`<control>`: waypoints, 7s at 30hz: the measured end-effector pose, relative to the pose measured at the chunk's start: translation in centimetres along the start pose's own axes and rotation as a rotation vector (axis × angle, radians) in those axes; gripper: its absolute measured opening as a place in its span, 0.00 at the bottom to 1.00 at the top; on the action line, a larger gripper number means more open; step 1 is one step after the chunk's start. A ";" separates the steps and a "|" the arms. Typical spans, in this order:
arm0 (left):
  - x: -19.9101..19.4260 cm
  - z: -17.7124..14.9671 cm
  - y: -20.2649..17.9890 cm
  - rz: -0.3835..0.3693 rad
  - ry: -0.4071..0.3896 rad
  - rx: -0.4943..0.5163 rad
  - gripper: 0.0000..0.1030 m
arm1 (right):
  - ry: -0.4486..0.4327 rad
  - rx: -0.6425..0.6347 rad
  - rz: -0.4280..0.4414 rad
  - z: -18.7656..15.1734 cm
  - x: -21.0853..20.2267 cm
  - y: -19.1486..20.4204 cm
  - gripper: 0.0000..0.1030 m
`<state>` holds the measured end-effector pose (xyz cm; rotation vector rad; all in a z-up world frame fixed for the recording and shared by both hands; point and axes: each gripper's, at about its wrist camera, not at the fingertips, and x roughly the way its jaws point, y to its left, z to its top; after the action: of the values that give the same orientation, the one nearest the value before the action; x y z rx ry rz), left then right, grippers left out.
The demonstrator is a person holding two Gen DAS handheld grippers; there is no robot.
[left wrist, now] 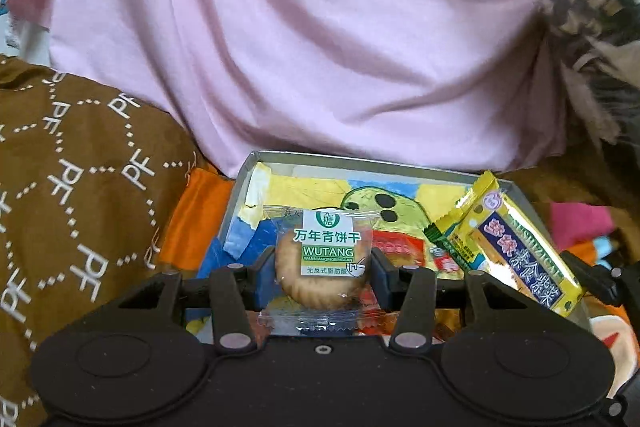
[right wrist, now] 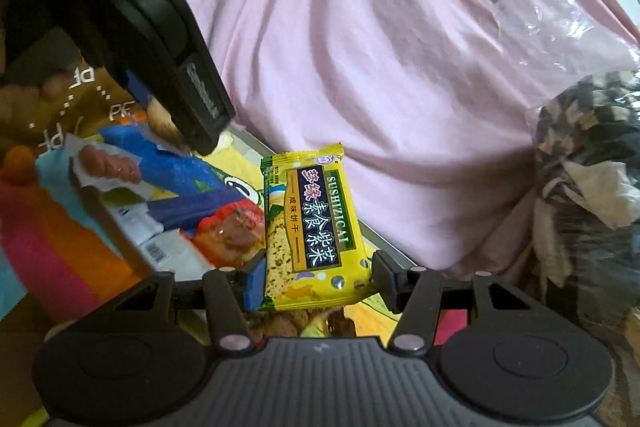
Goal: Organize snacks
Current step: 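Lift the cookie and biscuit packet with both tools and carry them over the tray, then lower both held snacks into the tray and open both tools, then withdraw both tools from the tray toward the rice-cake bar and mandarin, then grasp the long rice-cake bar across its middle with the right tool, then grasp the mandarin orange with the left tool while the right tool holds the rice-cake bar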
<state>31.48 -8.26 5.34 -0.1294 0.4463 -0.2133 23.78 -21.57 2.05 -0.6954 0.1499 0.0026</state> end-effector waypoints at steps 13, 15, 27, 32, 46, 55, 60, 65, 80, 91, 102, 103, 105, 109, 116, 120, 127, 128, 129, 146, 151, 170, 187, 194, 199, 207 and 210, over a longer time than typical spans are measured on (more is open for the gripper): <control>4.7 -1.4 -0.4 0.043 0.116 0.097 0.48 | 0.171 0.205 0.061 -1.6 4.4 -1.9 0.58; 5.0 -1.6 -0.3 0.051 0.130 0.098 0.48 | 0.186 0.232 0.069 -1.7 4.6 -2.1 0.58; 5.3 -1.6 -0.6 0.048 0.172 0.124 0.49 | 0.196 0.229 0.101 -1.5 4.6 -2.0 0.60; 5.2 -1.4 -0.6 0.056 0.181 0.118 0.58 | 0.189 0.241 0.115 -1.6 4.4 -2.4 0.80; 1.7 0.7 -0.2 0.100 0.100 0.047 0.99 | 0.104 0.406 0.076 -1.8 0.7 -5.4 1.00; -2.9 1.7 -0.6 0.102 0.034 0.058 0.99 | -0.005 0.514 0.039 -1.2 -4.2 -7.4 1.00; -5.9 1.3 -0.5 0.101 -0.002 0.080 0.99 | -0.024 0.547 0.040 -1.1 -6.4 -7.9 1.00; -8.9 0.1 0.3 0.095 -0.020 0.080 0.99 | -0.018 0.578 0.062 -0.9 -8.8 -7.8 1.00; -16.2 -3.4 3.1 0.119 -0.016 0.068 0.99 | -0.030 0.538 0.145 0.3 -15.6 -4.5 1.00; -19.9 -6.2 6.5 0.184 0.025 0.053 0.99 | 0.016 0.500 0.248 0.8 -17.8 -0.9 1.00; -20.6 -9.5 9.3 0.231 0.130 -0.017 0.99 | 0.182 0.423 0.316 0.2 -18.2 3.4 1.00; -20.5 -9.6 9.3 0.234 0.137 -0.016 0.99 | 0.198 0.419 0.321 0.1 -18.1 3.7 1.00; -20.4 -10.0 9.4 0.238 0.149 -0.012 0.99 | 0.233 0.407 0.332 -0.1 -17.9 4.3 1.00; -20.1 -11.0 9.8 0.246 0.172 -0.013 0.99 | 0.290 0.403 0.350 -0.6 -17.4 5.1 1.00; -19.1 -11.8 10.3 0.253 0.210 0.007 0.99 | 0.337 0.413 0.356 -1.0 -16.9 5.6 1.00; -18.8 -12.1 10.5 0.250 0.220 0.018 0.99 | 0.355 0.407 0.359 -1.1 -16.4 6.1 1.00; -17.9 -12.3 11.0 0.266 0.224 0.070 0.99 | 0.373 0.422 0.387 -1.6 -15.8 7.2 1.00; -17.8 -12.3 11.0 0.274 0.219 0.092 0.99 | 0.372 0.423 0.398 -1.7 -15.7 7.4 1.00; -17.5 -12.3 11.0 0.281 0.216 0.113 0.99 | 0.371 0.421 0.411 -1.7 -15.7 7.7 1.00; -15.6 -10.4 14.0 0.310 0.163 0.050 0.99 | 0.316 0.339 0.529 0.0 -14.6 11.7 1.00; -15.5 -9.6 15.3 0.307 0.148 0.016 0.99 | 0.322 0.438 0.572 1.6 -12.2 12.1 1.00; -15.0 -9.1 17.0 0.308 0.121 0.004 0.99 | 0.497 0.586 0.500 2.2 -5.8 15.2 1.00; -14.6 -9.5 16.4 0.281 0.128 0.029 0.99 | 0.474 0.626 0.603 2.0 -6.8 13.4 0.38; -14.7 -9.6 16.3 0.264 0.130 0.017 0.99 | 0.402 0.466 0.530 2.2 -8.7 12.4 0.35; -14.5 -9.9 15.9 0.243 0.136 0.023 0.99 | 0.385 0.392 0.463 1.0 -10.0 10.7 0.35; -11.8 -9.5 14.6 0.142 0.081 0.004 0.99 | 0.385 0.407 0.380 -1.5 -10.3 8.9 0.35; -10.2 -9.0 13.8 0.130 0.065 0.019 0.99 | 0.382 0.412 0.381 -1.9 -10.1 8.9 0.35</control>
<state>20.92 6.76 -0.85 -0.0746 0.5159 -0.0940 13.09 -15.47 -3.63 -0.2408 0.6306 0.1997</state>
